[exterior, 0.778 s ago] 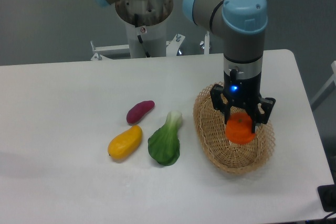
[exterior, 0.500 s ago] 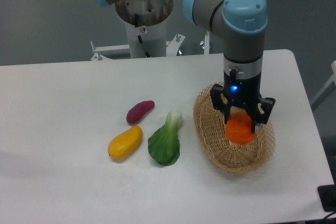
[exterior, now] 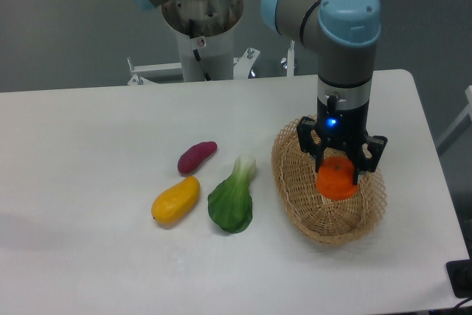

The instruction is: Place the orange in the basket

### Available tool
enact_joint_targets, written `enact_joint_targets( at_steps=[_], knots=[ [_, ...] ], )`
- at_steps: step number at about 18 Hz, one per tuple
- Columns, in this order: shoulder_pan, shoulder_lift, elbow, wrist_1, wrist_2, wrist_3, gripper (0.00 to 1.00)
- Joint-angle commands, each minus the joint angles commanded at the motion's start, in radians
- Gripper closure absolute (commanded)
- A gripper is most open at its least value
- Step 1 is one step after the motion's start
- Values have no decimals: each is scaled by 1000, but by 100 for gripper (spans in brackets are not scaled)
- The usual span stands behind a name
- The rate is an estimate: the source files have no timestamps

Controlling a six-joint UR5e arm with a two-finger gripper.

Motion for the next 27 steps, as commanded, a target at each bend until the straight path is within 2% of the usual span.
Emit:
enact_joint_targets(
  at_steps=[5,8,10,11,12,14,19,27],
  knots=[
    [14,12,-60,12,8,115,33],
    [28,14,-116,29,11,190,33],
    [28,8,-168,69,17,241,33],
    [44,5,-214,119,53,293,33],
    [49,5,-245,145,76,331,33],
    [64,0,-285,161,89,385,33],
    [87,-11,-340,163,91,400,33],
    [97,-32,-368,161,86,391,31]
  ],
)
